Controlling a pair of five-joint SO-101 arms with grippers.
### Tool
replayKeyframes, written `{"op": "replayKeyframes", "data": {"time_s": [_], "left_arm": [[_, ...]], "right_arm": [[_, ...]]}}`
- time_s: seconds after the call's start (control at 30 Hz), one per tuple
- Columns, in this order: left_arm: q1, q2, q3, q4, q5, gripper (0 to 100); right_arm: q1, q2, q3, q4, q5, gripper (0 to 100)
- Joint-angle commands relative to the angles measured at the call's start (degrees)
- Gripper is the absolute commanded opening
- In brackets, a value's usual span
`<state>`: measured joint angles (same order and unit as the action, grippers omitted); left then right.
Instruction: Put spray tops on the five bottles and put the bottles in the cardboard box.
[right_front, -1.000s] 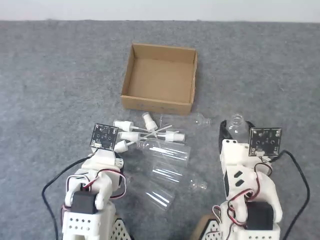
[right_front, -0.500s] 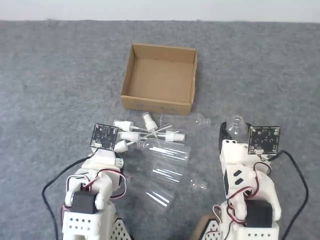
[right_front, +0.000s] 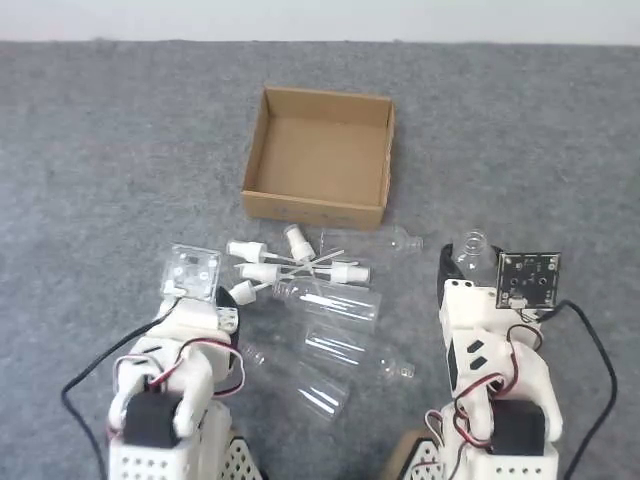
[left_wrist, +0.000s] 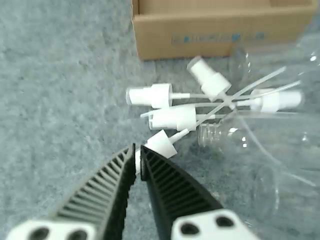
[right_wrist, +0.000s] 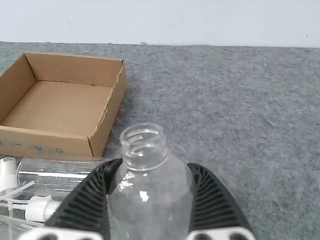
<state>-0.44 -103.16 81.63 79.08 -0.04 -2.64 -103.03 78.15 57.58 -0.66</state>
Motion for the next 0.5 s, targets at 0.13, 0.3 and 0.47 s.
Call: {"op": "replayKeyframes", "data": {"time_s": [0.13, 0.3, 0.47], "left_arm": [[0.2, -1.3, -12.5, 6.2, 0.5, 2], [-0.3, -1.3, -16.3, 4.1, 0.4, 2], [-0.5, -1.3, -17.4, 0.0, 0.2, 2]], "right_arm": [[0.7, -0.7, -0.5, -1.4, -0.3, 0.9], [0.7, -0.7, -0.5, -1.4, -0.3, 0.9], [0.7, -0.7, 0.1, -1.7, -0.3, 0.9]]}}
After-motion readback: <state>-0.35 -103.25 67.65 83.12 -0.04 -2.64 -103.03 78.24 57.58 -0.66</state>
